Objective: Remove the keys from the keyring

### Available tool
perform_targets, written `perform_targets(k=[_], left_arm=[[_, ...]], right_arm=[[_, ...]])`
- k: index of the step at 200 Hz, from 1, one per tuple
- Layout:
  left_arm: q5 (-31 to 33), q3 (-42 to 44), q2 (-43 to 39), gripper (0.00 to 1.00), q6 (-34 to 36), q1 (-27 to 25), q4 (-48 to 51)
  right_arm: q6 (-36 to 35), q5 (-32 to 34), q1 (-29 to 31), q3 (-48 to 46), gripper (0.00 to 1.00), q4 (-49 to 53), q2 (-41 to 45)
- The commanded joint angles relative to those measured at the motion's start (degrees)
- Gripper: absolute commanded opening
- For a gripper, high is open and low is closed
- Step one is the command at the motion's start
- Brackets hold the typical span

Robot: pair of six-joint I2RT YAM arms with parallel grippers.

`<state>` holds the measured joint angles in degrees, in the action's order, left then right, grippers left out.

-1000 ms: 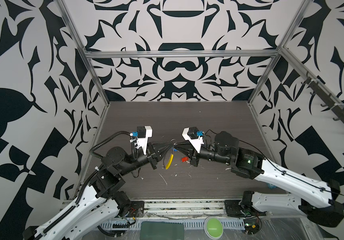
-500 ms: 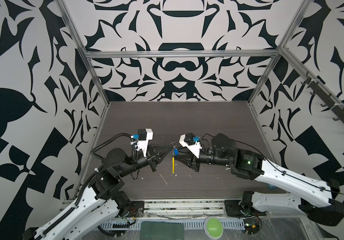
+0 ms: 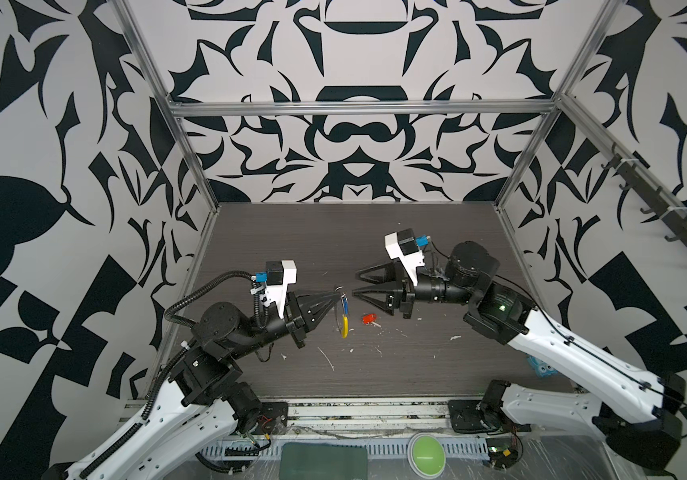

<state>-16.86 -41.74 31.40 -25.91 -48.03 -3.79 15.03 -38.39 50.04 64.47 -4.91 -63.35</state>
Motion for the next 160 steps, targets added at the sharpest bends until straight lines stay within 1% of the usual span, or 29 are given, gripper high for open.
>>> perform_targets(k=[1, 20, 61, 93, 126, 146, 160], left_arm=[[-1.41, 0.29, -0.97, 0.00, -0.01, 0.00, -1.55], [-1.67, 0.57, -0.92, 0.00, -0.24, -0.03, -2.13], [-0.82, 0.87, -1.29, 0.00, -0.24, -0.04, -2.62], [-0.63, 0.95, -1.26, 0.00, -0.21, -0.02, -2.71], [-0.31, 0.82, -1.54, 0.00, -0.24, -0.01, -2.80], [-0.10, 0.86, -1.86, 0.00, -0.14, 0.03, -2.80], [-0.10, 0.90, -1.87, 0.00, -0.24, -0.02, -2.79]], right_arm=[[5.08, -6.36, 0.08, 0.98, 0.47, -7.82, -0.92], [6.32, -7.40, 0.02, 0.66, 0.46, -8.72, -1.57], [8.08, -8.60, 0.12, -0.63, 0.38, -9.94, -2.04], [9.66, -10.33, 0.12, -0.88, 0.36, -10.73, -3.23], [10.09, -10.14, 0.11, -1.50, 0.30, -10.70, -3.64], [10.11, -9.70, 0.14, -2.04, 0.28, -10.67, -3.37], [10.09, -9.60, 0.09, -2.34, 0.26, -10.65, -3.20]])
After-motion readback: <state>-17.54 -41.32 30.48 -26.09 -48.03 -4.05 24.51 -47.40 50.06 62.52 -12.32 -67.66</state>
